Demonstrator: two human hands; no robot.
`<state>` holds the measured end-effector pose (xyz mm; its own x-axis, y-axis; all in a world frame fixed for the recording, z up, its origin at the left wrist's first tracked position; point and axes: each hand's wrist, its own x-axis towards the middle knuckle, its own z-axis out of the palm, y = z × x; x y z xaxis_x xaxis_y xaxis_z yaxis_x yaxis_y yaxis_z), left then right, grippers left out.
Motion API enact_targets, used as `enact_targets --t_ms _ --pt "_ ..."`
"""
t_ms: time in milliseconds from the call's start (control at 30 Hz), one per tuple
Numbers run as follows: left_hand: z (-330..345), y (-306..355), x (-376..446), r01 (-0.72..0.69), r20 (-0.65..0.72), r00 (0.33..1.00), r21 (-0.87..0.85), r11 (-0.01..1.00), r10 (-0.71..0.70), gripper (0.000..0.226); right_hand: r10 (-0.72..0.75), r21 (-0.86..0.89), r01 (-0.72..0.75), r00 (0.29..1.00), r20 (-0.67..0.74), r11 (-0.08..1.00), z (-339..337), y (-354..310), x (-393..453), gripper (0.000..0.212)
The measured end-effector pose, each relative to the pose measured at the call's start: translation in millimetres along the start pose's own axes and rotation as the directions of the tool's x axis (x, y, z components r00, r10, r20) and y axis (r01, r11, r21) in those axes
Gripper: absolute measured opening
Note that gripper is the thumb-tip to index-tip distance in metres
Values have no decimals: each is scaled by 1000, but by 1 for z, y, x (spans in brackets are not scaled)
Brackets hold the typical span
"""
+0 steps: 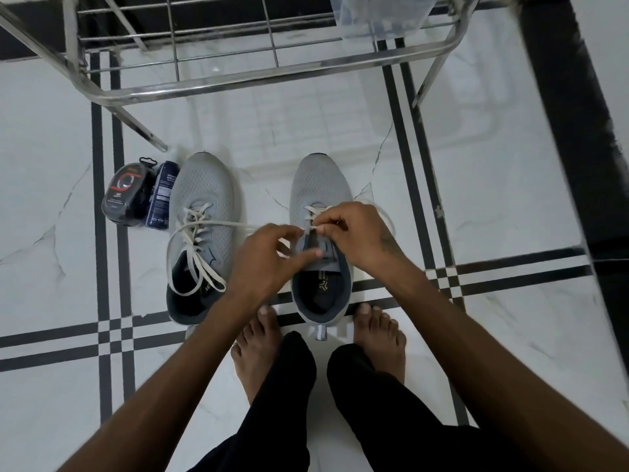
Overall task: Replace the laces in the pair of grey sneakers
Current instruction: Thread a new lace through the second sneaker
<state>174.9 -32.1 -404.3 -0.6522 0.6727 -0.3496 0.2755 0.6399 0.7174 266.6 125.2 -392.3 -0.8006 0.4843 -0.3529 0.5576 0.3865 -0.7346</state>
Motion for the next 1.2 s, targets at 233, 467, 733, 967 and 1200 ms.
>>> enact_targets --t_ms 233,467,733,967,1200 --pt "4 -9 2 158 84 987 -392 906 -136 23 3 17 -2 999 -49 1000 18 3 -3 12" --pt "5 -8 -3 159 100 987 -497 853 -126 25 26 88 -18 995 -100 996 29 6 -10 16" --pt "10 -8 -1 -31 36 998 -303 953 44 20 70 116 -54 987 -142 992 33 6 -12 31" --pt "11 -9 7 166 113 986 -588 792 -123 12 -76 -229 5 950 -302 973 38 15 -27 29" --pt "19 3 17 181 137 983 -569 802 -124 24 47 53 -32 949 -313 998 45 17 -31 28"
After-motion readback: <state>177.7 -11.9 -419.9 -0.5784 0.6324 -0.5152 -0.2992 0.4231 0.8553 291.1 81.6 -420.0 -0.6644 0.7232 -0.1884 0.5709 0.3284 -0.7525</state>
